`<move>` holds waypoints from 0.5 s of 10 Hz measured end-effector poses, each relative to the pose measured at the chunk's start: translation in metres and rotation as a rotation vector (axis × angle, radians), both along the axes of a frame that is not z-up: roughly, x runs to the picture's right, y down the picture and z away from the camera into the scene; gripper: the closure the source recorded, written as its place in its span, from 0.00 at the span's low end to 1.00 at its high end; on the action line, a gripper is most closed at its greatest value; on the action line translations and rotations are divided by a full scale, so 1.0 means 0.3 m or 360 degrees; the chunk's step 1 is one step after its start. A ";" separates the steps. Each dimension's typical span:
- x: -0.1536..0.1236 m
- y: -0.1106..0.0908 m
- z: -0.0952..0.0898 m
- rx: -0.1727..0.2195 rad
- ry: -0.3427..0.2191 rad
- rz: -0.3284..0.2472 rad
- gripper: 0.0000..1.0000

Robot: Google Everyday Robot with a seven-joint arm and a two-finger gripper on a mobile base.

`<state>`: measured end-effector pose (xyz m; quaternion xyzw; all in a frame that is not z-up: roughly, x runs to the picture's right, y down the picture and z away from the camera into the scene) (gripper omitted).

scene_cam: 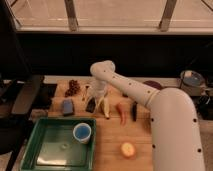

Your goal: Place eraser in metal cup

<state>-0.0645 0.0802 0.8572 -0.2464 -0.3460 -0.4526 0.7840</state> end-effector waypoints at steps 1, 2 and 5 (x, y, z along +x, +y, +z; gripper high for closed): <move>0.053 -0.058 -0.073 0.0004 -0.0019 0.0056 1.00; 0.114 -0.096 -0.127 0.0002 -0.0026 0.0095 1.00; 0.347 -0.126 -0.252 -0.0024 -0.0002 0.0217 1.00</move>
